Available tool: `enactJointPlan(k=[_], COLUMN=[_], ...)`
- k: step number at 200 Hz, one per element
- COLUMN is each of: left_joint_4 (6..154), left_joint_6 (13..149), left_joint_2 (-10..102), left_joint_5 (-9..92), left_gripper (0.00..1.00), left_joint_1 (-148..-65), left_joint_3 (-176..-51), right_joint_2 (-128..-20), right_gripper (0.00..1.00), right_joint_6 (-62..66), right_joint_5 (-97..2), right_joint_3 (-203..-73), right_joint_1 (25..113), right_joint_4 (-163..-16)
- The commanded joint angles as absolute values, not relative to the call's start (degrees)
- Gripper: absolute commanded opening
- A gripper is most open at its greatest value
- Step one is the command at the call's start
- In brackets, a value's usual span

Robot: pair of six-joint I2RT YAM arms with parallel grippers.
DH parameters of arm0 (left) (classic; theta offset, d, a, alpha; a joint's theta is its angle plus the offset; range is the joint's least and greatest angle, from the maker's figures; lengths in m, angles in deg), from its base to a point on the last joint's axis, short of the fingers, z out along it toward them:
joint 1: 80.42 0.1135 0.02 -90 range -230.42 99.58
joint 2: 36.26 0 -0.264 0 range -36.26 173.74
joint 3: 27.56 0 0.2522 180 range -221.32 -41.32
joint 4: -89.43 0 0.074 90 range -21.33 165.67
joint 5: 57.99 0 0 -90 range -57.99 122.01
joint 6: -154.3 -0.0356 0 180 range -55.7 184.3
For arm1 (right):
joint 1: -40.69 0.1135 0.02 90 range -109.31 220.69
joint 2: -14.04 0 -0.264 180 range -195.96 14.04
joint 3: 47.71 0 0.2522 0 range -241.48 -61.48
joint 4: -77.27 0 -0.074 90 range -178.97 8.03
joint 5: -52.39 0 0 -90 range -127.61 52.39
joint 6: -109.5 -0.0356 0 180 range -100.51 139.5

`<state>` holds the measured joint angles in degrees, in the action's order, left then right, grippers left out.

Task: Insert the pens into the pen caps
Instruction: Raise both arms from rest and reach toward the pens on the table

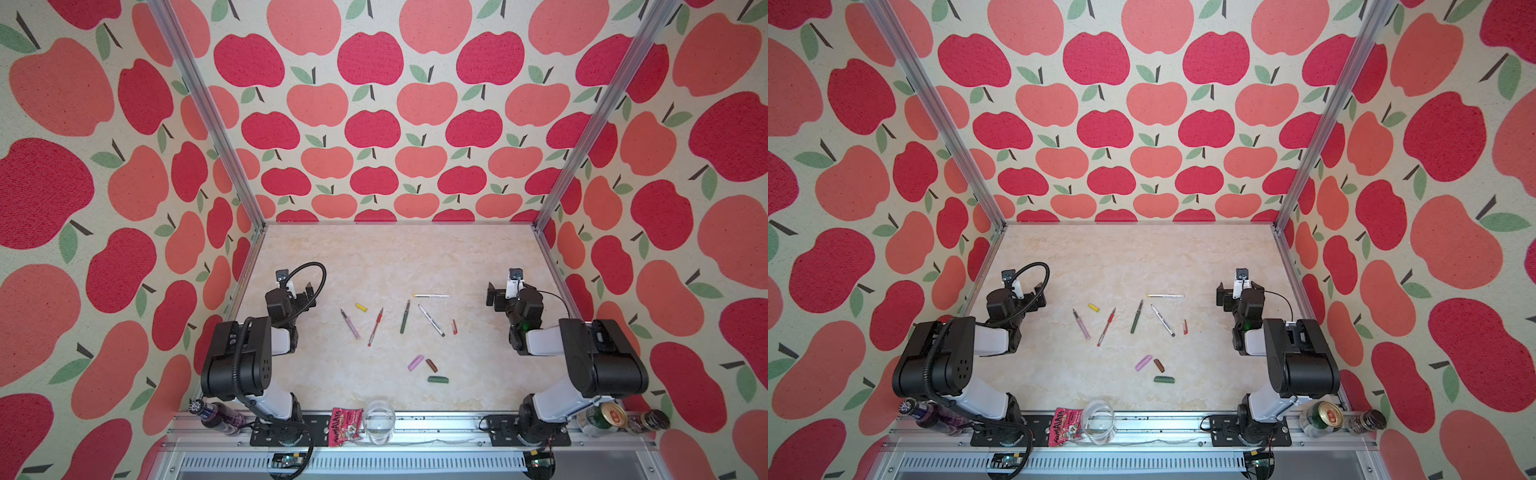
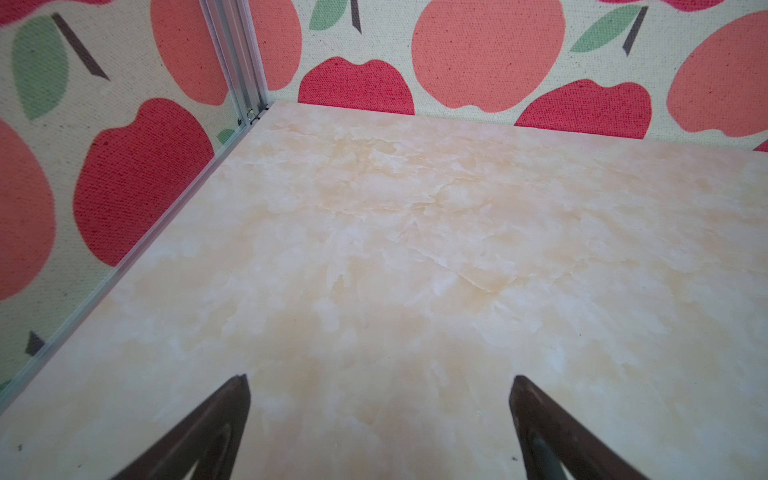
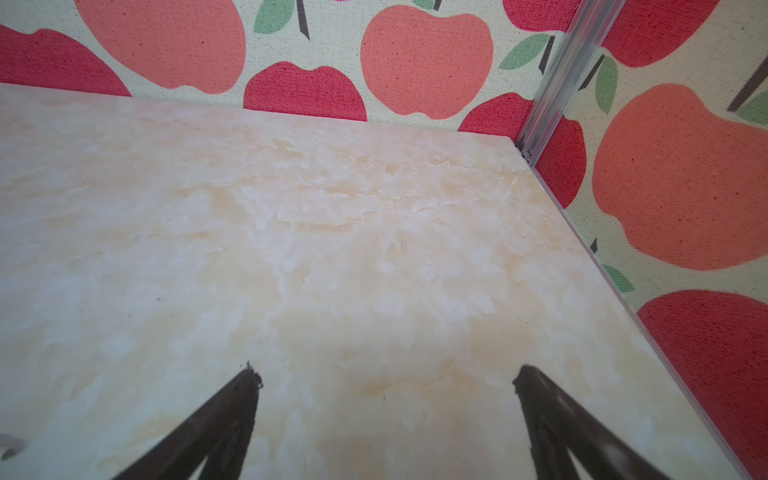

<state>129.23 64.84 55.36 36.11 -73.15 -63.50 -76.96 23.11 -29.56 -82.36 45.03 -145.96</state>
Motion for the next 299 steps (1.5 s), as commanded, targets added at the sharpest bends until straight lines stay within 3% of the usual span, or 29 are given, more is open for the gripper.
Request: enactJointPlan(k=[1, 57, 83, 99, 109, 127, 154, 176, 210, 260, 299], left_joint_4=[129.70, 128.04, 113.22, 102.34, 95.11, 87.10, 89.73, 84.81, 73.39, 67.90, 67.63], left_joint_6=[65.53, 66.61, 65.73, 69.77, 73.03, 75.51, 77.39, 70.52, 56.27, 47.71, 45.96], left_joint_2=[55.66, 52.45, 44.39, 40.46, 39.05, 36.83, 32.55, 31.07, 30.49, 26.33, 24.08], left_joint_5=[37.37, 33.87, 32.36, 31.54, 33.45, 40.18, 50.14, 50.72, 48.13, 47.07, 47.24], left_gripper=[0.99, 0.99, 0.99, 0.99, 0.99, 0.99, 0.99, 0.99, 0.99, 0.99, 0.99], left_joint_1=[-72.97, -73.12, -74.24, -74.26, -73.46, -72.36, -73.16, -79.13, -93.02, -107.37, -110.24], left_joint_3=[-63.29, -63.03, -67.58, -73.04, -76.57, -81.73, -82.87, -86.34, -91.28, -90.64, -90.11], right_joint_2=[-77.02, -74.39, -62.63, -56.99, -55.13, -53.22, -52.71, -54.20, -59.92, -73.53, -83.73], right_gripper=[0.99, 1.00, 0.99, 1.00, 0.99, 0.95, 0.82, 0.83, 0.76, 0.72, 0.65], right_joint_6=[22.66, 22.57, 23.11, 13.86, 5.10, -0.52, -8.68, -14.70, -23.32, -36.94, -40.71], right_joint_5=[-29.84, -26.91, -27.55, -28.37, -27.50, -37.00, -35.20, -28.50, -20.84, -19.67, -20.30], right_joint_3=[-82.38, -81.65, -86.05, -90.81, -93.06, -96.38, -104.96, -112.55, -121.23, -128.30, -135.51], right_joint_1=[44.72, 45.16, 45.98, 45.47, 44.86, 42.72, 44.62, 50.24, 62.46, 73.55, 75.94], right_joint_4=[-146.08, -145.67, -128.89, -115.71, -109.55, -104.81, -90.10, -75.66, -61.68, -55.25, -54.12])
